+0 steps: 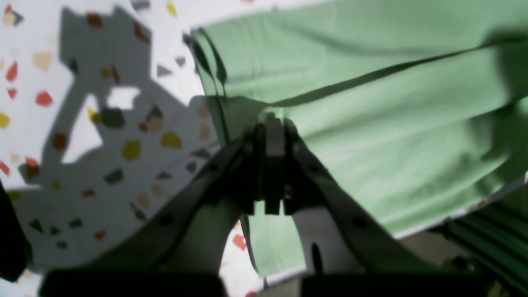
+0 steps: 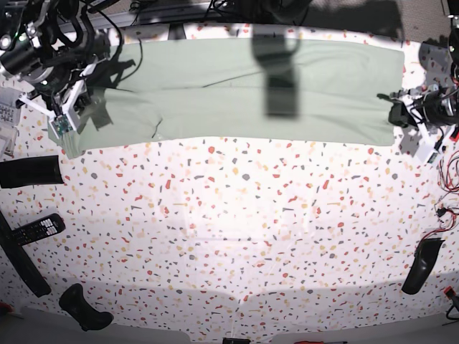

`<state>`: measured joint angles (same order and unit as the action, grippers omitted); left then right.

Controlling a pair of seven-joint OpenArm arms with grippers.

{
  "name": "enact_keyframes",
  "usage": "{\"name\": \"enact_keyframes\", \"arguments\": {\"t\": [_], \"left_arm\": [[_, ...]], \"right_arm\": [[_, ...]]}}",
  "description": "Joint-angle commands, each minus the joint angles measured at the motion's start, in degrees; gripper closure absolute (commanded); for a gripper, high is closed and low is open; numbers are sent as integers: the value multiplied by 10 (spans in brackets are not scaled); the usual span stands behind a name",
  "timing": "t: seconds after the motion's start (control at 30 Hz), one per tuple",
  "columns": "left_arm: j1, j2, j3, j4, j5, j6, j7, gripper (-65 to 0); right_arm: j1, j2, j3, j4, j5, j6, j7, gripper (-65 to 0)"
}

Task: Fold the T-shirt properly
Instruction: 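Lift the shirt side edges with both grippers and fold toward the collar, then release the folded edge and regrasp the shirt with both grippers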

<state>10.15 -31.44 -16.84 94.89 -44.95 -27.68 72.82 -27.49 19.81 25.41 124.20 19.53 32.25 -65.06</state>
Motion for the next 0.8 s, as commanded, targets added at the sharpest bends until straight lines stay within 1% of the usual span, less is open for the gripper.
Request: {"name": "enact_keyframes", "arguments": {"t": [0.0,0.13,0.2,0.27,0.3,0.37,0.47,0.5,0.53,0.67,0.7,0.77], "left_arm": [[-5,-11,-5,10,-8,-2,8,-18],[3,-11,-5,10,-8,-2,13,-116],[14,-11,-5,10,-8,-2,13,-156],[25,-11,-5,10,-8,-2,13,-186],[30,-11,-5,10,-7,-2,13,-197],[37,-11,-5,10,-7,-2,2,-199],[37,-11,-5,15,-8,0,-51,-199],[37,-11,-5,24,-8,11,-65,-199],[37,-10,-5,35,-7,15,-68,-199],[40,-9,-5,110,16,15,-77,-199],[40,-9,-5,131,29,15,-96,-199],[41,-6,-5,163,51,15,-163,-199]], "right_arm": [[-1,6,5,11,-2,-11,5,-69],[-12,7,5,11,-2,-13,5,-176],[-21,7,5,11,-2,-13,5,-232],[-31,7,5,11,-5,-13,5,-269],[-32,7,5,11,-5,-13,5,-270],[-30,7,5,11,-15,-13,5,-270],[-18,7,5,11,-15,-13,24,-269],[-12,7,5,11,-14,-13,33,-269],[-5,7,5,11,-13,-13,43,-269],[24,7,5,11,-8,-13,63,-269],[31,7,5,11,5,-14,68,-269],[40,6,5,9,49,-14,92,-269]]}}
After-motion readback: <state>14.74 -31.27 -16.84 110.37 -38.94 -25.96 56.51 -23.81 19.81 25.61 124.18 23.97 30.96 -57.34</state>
